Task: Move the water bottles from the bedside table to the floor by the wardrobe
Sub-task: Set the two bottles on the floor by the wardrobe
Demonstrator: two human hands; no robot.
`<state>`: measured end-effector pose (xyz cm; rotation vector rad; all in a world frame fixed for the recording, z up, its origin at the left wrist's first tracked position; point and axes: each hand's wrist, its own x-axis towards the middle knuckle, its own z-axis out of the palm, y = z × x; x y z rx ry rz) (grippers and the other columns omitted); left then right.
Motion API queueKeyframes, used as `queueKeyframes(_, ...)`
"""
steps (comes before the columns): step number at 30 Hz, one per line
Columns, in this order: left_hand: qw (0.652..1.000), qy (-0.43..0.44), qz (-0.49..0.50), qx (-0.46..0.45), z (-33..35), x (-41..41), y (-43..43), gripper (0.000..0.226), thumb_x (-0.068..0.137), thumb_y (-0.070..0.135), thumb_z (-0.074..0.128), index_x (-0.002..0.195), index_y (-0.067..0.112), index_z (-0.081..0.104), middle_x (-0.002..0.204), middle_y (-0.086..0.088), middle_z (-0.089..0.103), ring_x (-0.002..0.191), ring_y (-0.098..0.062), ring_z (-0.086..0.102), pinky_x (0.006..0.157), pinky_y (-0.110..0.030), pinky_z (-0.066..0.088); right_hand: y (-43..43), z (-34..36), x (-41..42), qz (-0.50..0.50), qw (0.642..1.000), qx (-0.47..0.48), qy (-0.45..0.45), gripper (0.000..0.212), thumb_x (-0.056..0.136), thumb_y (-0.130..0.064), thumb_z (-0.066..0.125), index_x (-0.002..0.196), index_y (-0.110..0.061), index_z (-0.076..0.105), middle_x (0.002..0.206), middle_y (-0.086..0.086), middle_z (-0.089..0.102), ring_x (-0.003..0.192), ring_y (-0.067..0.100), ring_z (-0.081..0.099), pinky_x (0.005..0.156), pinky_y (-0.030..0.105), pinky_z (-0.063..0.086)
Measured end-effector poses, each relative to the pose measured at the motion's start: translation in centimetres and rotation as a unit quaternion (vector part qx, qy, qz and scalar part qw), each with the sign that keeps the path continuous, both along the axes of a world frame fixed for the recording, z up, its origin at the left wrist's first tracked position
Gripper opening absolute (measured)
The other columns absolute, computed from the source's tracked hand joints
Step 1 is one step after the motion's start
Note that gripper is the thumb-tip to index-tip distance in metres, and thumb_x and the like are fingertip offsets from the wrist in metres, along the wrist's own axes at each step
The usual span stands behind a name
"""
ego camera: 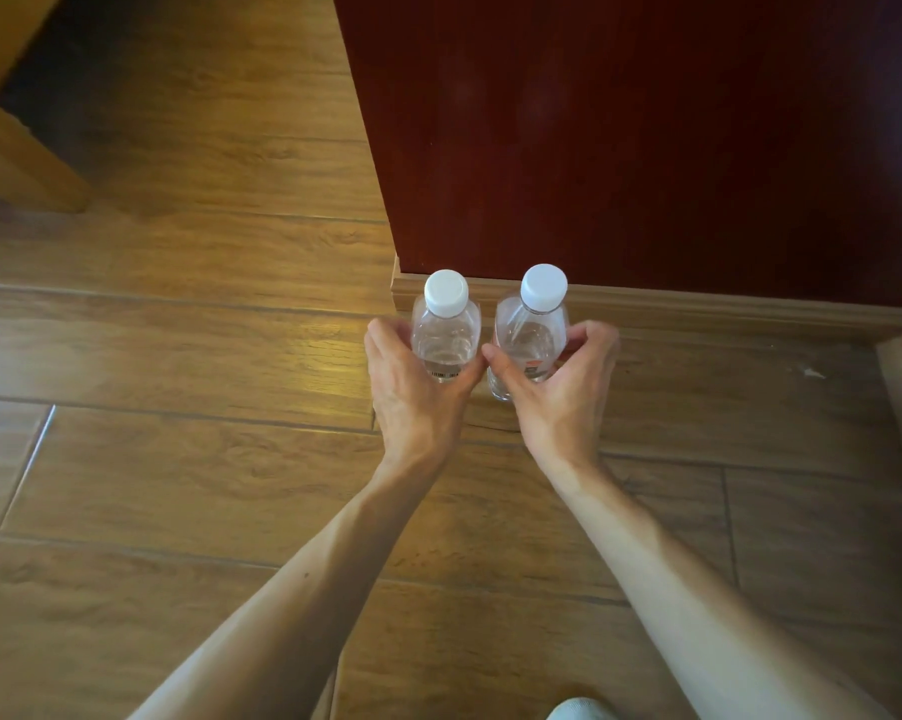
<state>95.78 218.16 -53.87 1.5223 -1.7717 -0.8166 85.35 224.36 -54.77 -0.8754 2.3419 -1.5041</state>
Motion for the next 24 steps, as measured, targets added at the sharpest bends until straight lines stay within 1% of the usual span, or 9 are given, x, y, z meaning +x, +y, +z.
queueKeyframes(4, 0.999, -0.04, -0.017, 0.023, 0.2, 0.9, -0.1, 0.074, 0.064, 0.045, 0.085, 0.113, 0.011, 0.041, 0.11, -0.002, 0.049, 0.1, -0.018, 0.051, 0.079, -0.032, 0.048, 0.8, 0.9, -0.1, 0.028, 0.998, 0.052, -0.022, 0.082, 0.057, -0.064, 0.079, 0.11, -0.015, 0.041, 0.109, -0.001, 0.043, 0.1, 0.021, 0.05, 0.085, 0.034, 0.047)
queueKeyframes(7, 0.989, -0.109, -0.033, 0.093, 1.9, 1.8, 0.4, 0.078, 0.066, 0.041, 0.085, 0.121, 0.009, 0.039, 0.12, -0.007, 0.048, 0.111, -0.025, 0.051, 0.086, -0.038, 0.048, 1.9, 2.4, 0.0, 0.05, 0.991, 0.121, -0.036, 0.084, 0.062, -0.05, 0.087, 0.121, -0.01, 0.041, 0.119, 0.0, 0.041, 0.115, 0.023, 0.048, 0.095, 0.035, 0.045)
queueKeyframes(9, 0.968, -0.185, -0.039, 0.163, 3.9, 2.6, 1.1, 0.074, 0.072, 0.037, 0.08, 0.126, 0.007, 0.037, 0.127, -0.011, 0.046, 0.12, -0.031, 0.046, 0.091, -0.042, 0.044, 3.0, 3.8, 0.1, 0.063, 0.984, 0.161, -0.037, 0.082, 0.069, -0.04, 0.087, 0.128, -0.008, 0.04, 0.124, 0.004, 0.044, 0.118, 0.025, 0.049, 0.098, 0.04, 0.045)
queueKeyframes(12, 0.929, -0.285, -0.073, 0.226, 8.3, 4.1, 2.1, 0.064, 0.079, 0.042, 0.069, 0.123, 0.006, 0.04, 0.127, -0.013, 0.045, 0.123, -0.033, 0.043, 0.089, -0.043, 0.044, 5.1, 7.5, 0.7, 0.069, 0.976, 0.205, -0.037, 0.075, 0.077, -0.032, 0.082, 0.134, -0.008, 0.038, 0.12, 0.008, 0.049, 0.109, 0.026, 0.054, 0.092, 0.046, 0.049)
queueKeyframes(15, 0.893, -0.371, -0.14, 0.215, 13.5, 5.9, 3.3, 0.056, 0.085, 0.046, 0.059, 0.121, 0.006, 0.045, 0.125, -0.015, 0.046, 0.12, -0.034, 0.043, 0.083, -0.043, 0.047, 7.3, 12.4, 1.4, 0.101, 0.966, 0.237, -0.024, 0.07, 0.082, -0.023, 0.078, 0.137, -0.003, 0.039, 0.116, 0.012, 0.054, 0.105, 0.029, 0.054, 0.091, 0.046, 0.047)
queueKeyframes(17, 0.872, -0.413, -0.176, 0.193, 17.5, 6.9, 4.1, 0.053, 0.088, 0.048, 0.053, 0.122, 0.007, 0.047, 0.124, -0.014, 0.046, 0.119, -0.032, 0.044, 0.081, -0.041, 0.048, 8.7, 16.1, 1.9, 0.144, 0.95, 0.275, -0.005, 0.065, 0.085, -0.022, 0.073, 0.139, -0.003, 0.041, 0.12, 0.016, 0.056, 0.11, 0.033, 0.053, 0.095, 0.048, 0.044)
queueKeyframes(20, 0.851, -0.452, -0.215, 0.161, 23.7, 8.3, 5.0, 0.055, 0.089, 0.052, 0.051, 0.124, 0.009, 0.046, 0.125, -0.011, 0.046, 0.12, -0.029, 0.044, 0.083, -0.039, 0.049, 10.3, 22.2, 2.2, 0.229, 0.907, 0.349, 0.054, 0.057, 0.093, -0.028, 0.063, 0.142, -0.007, 0.04, 0.129, 0.014, 0.053, 0.119, 0.035, 0.05, 0.1, 0.046, 0.042)
queueKeyframes(22, 0.839, -0.468, -0.239, 0.142, 27.7, 9.2, 5.6, 0.058, 0.088, 0.054, 0.053, 0.125, 0.01, 0.045, 0.126, -0.01, 0.046, 0.119, -0.028, 0.045, 0.084, -0.038, 0.049, 11.2, 26.6, 2.6, 0.274, 0.87, 0.402, 0.083, 0.054, 0.098, -0.035, 0.054, 0.144, -0.012, 0.038, 0.134, 0.009, 0.049, 0.123, 0.03, 0.049, 0.099, 0.041, 0.042)
queueKeyframes(24, 0.832, -0.477, -0.255, 0.126, 31.7, 10.3, 6.0, 0.06, 0.086, 0.054, 0.055, 0.126, 0.011, 0.044, 0.126, -0.01, 0.047, 0.119, -0.028, 0.046, 0.087, -0.039, 0.048, 11.9, 30.8, 3.2, 0.303, 0.847, 0.426, 0.095, 0.051, 0.099, -0.037, 0.051, 0.142, -0.014, 0.038, 0.133, 0.007, 0.05, 0.124, 0.028, 0.049, 0.097, 0.04, 0.044)
